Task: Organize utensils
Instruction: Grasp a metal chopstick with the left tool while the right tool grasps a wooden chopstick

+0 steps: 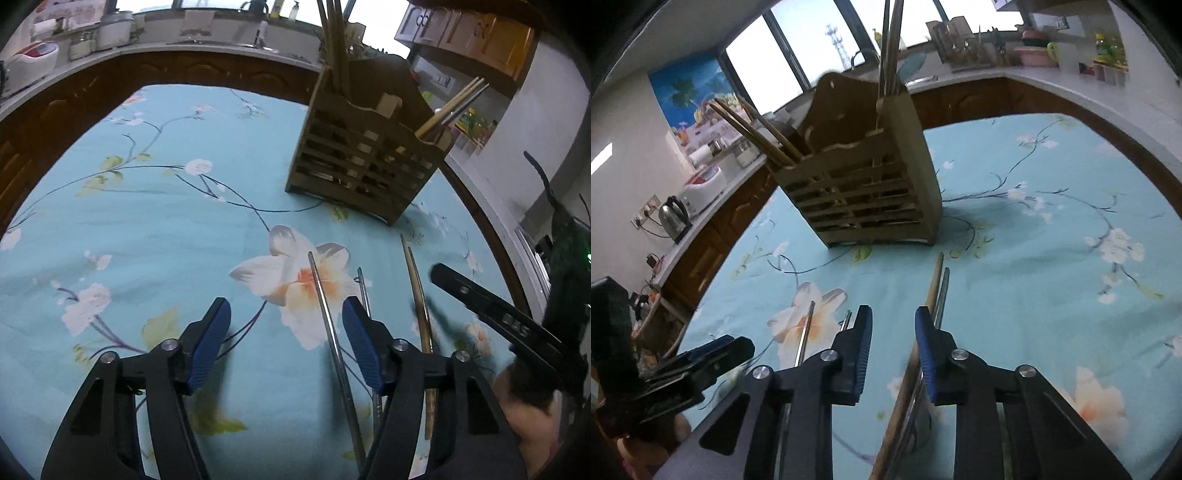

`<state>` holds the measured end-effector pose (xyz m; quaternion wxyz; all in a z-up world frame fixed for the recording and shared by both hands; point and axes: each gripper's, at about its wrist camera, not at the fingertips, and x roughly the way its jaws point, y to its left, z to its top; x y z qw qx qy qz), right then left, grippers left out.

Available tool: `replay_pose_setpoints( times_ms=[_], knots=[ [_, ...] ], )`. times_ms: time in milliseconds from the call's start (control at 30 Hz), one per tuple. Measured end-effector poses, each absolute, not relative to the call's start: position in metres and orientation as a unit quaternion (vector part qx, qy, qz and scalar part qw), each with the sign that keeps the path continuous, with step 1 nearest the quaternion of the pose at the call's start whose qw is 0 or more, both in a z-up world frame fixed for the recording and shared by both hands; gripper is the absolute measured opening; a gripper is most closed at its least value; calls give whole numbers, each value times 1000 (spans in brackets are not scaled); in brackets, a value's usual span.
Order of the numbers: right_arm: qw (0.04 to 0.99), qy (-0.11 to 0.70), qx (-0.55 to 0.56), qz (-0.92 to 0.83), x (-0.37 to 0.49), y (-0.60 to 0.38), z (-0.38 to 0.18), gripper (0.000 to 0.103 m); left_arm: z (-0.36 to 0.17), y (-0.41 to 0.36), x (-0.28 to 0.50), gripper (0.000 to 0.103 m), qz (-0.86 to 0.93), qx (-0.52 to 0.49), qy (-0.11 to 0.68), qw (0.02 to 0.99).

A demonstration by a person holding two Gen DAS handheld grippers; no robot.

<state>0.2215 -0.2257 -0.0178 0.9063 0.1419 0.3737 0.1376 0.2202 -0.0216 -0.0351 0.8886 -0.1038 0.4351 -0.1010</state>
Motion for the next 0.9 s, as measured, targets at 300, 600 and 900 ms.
replay_pose_setpoints(
  times_ms=[300,600,900],
  knots=[
    [893,410,138,125,253,-227,-38,23,-46,-38,245,48,-126,-83,462,874],
    [891,424,114,119,280,-222,-39,18,-53,-53,261,32,-138,-57,475,867],
    [898,424,35,117,283,-204,-39,14,-56,-73,268,7,-127,3,461,878]
  ],
)
